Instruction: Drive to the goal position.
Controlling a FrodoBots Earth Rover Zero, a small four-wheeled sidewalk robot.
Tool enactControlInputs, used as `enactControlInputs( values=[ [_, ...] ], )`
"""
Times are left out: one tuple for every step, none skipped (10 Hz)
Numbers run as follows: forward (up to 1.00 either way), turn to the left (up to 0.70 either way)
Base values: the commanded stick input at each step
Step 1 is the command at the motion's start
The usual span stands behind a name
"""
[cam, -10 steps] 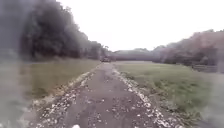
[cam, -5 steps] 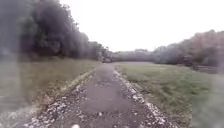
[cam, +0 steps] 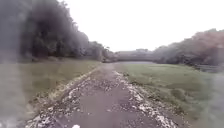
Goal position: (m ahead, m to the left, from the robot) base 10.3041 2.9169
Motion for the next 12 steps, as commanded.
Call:
enactControlInputs(
  values=[
    [0.85,0.0],
    [0.85,0.0],
    [0.85,0.0],
    [0.85,0.0],
    [0.85,0.0],
    [0.85,0.0],
    [0.85,0.0],
    [0.85,0.0],
    [0.85,0.0],
    [0.85,0.0],
    [0.85,0.0],
    [0.85,0.0]
  ],
)
